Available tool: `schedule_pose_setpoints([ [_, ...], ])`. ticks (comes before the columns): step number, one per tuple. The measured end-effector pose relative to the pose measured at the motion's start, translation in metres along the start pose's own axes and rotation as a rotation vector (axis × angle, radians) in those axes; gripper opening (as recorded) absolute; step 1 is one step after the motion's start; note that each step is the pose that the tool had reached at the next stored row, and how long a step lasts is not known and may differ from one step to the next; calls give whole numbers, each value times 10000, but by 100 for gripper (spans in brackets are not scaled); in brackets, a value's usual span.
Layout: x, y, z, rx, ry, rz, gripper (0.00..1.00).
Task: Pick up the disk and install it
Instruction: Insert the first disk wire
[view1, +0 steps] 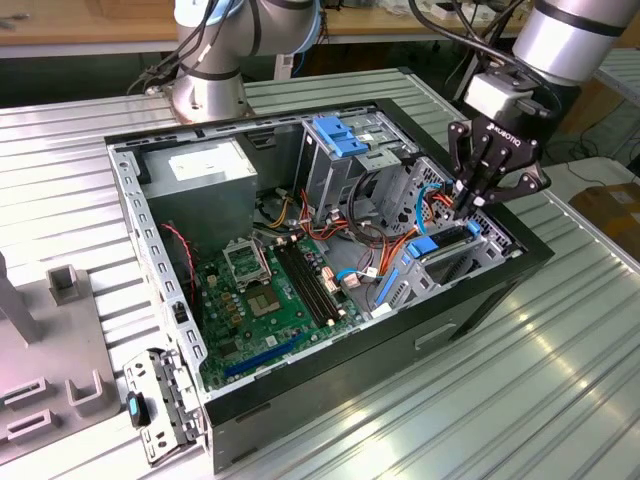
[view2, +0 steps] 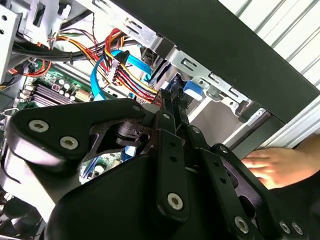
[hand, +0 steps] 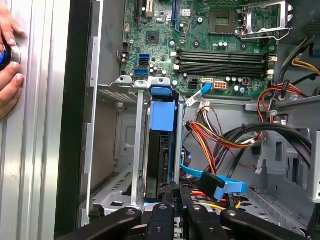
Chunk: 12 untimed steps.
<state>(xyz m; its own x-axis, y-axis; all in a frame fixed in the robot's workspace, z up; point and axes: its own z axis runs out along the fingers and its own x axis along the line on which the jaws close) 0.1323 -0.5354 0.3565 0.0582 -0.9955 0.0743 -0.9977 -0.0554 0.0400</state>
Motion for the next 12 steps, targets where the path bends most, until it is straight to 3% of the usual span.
schedule_pose_setpoints([
  [3,33,45,5,95,-2,7,16],
  [6,66,66,8,110,-3,8,16],
  [12,70,68,9,122,-3,9,16],
])
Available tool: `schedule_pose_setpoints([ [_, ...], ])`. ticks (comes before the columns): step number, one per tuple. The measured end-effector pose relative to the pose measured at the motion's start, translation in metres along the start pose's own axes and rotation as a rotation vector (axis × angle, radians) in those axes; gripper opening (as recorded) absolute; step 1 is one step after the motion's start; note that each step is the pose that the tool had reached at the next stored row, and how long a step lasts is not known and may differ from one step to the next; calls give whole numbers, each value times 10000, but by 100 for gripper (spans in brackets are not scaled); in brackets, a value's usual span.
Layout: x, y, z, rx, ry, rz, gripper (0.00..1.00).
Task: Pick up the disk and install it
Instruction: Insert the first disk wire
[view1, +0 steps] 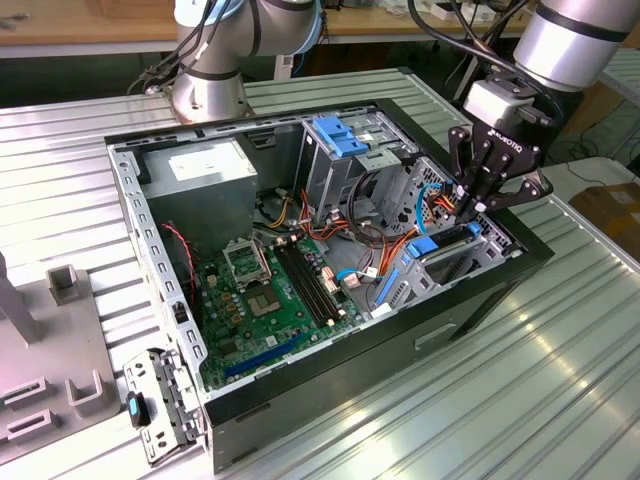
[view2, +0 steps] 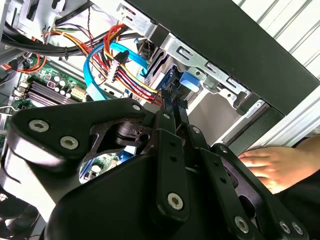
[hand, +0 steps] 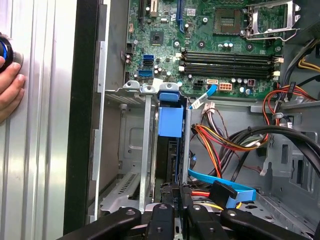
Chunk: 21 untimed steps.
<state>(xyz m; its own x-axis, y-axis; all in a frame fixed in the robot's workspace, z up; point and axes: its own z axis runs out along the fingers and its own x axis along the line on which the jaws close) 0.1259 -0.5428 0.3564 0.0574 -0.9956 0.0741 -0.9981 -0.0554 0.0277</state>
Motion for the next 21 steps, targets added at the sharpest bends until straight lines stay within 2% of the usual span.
schedule_pose_setpoints([
  [10,0,0,1,4,-1,3,16],
  [16,-4,8,47,-25,-12,444,16],
  [19,-5,68,51,31,-10,449,16],
  [21,-5,74,58,77,-10,486,16],
])
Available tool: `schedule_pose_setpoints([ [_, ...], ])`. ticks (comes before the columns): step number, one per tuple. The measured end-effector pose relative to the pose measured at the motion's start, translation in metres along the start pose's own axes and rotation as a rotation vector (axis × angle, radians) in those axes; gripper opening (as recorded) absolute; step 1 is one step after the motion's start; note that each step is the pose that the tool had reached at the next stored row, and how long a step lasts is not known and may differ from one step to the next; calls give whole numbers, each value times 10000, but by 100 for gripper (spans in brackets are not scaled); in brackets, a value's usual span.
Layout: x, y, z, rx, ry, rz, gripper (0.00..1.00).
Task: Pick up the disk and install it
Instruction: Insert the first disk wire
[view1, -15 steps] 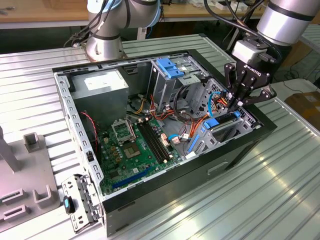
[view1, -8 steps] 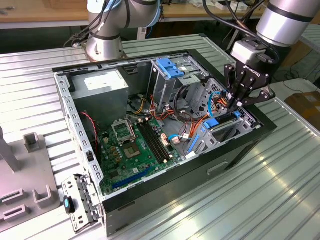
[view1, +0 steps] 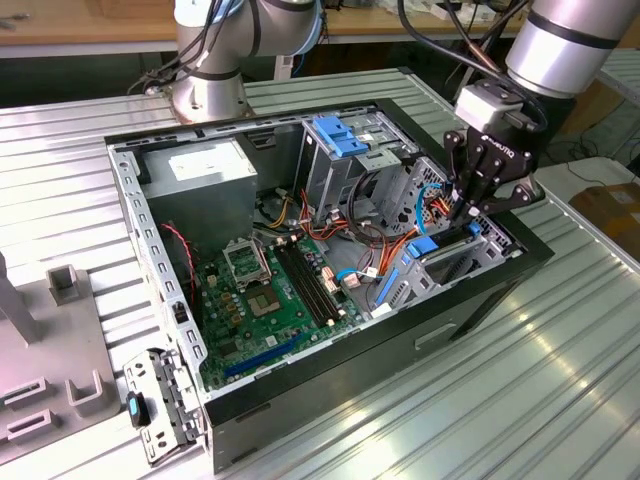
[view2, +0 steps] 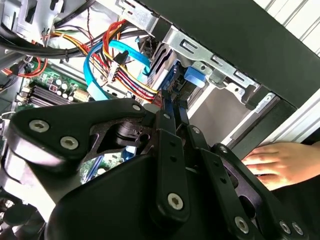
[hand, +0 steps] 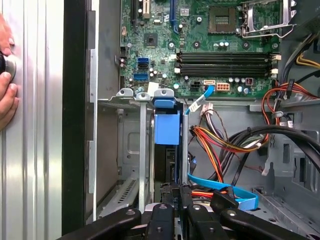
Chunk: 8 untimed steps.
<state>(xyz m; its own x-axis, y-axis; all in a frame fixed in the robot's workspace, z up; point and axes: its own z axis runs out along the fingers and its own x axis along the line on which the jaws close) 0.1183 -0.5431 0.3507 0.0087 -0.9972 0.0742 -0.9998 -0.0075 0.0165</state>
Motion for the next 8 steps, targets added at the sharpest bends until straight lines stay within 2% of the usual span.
schedule_pose_setpoints([
  [8,25,0,7,24,-10,-8,16],
])
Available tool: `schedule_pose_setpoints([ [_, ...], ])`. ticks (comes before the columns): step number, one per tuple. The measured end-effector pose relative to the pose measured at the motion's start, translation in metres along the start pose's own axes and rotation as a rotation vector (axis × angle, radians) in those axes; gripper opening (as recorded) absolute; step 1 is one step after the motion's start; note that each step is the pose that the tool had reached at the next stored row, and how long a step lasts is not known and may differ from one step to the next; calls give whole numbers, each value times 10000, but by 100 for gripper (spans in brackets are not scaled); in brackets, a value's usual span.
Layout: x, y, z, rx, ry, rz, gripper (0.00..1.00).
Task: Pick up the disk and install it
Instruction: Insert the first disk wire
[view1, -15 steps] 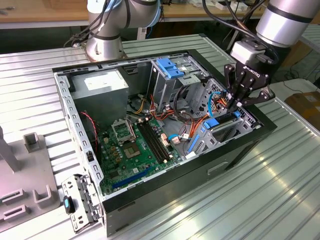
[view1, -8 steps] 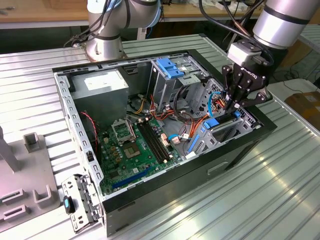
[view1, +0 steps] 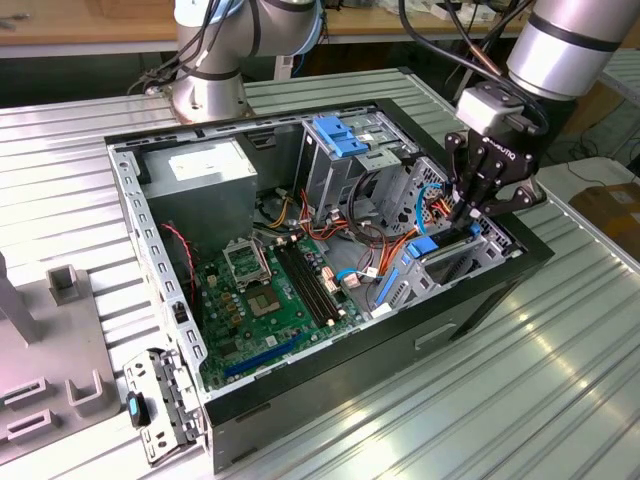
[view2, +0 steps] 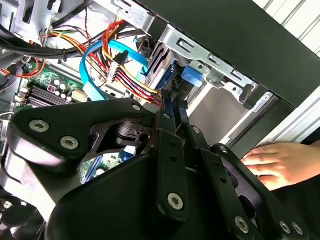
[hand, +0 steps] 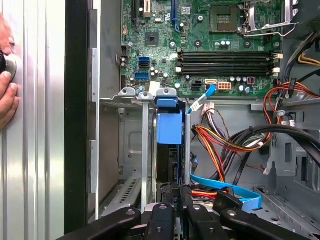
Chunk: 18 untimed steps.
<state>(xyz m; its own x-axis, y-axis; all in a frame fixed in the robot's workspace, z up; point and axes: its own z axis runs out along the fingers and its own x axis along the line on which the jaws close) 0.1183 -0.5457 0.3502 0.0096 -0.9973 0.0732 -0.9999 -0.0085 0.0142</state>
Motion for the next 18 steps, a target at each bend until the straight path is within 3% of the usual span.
schedule_pose_setpoints([
  [9,10,3,33,1,1,1,16],
  [13,10,3,33,2,-59,1,16],
  [18,11,3,22,-3,-62,64,16],
])
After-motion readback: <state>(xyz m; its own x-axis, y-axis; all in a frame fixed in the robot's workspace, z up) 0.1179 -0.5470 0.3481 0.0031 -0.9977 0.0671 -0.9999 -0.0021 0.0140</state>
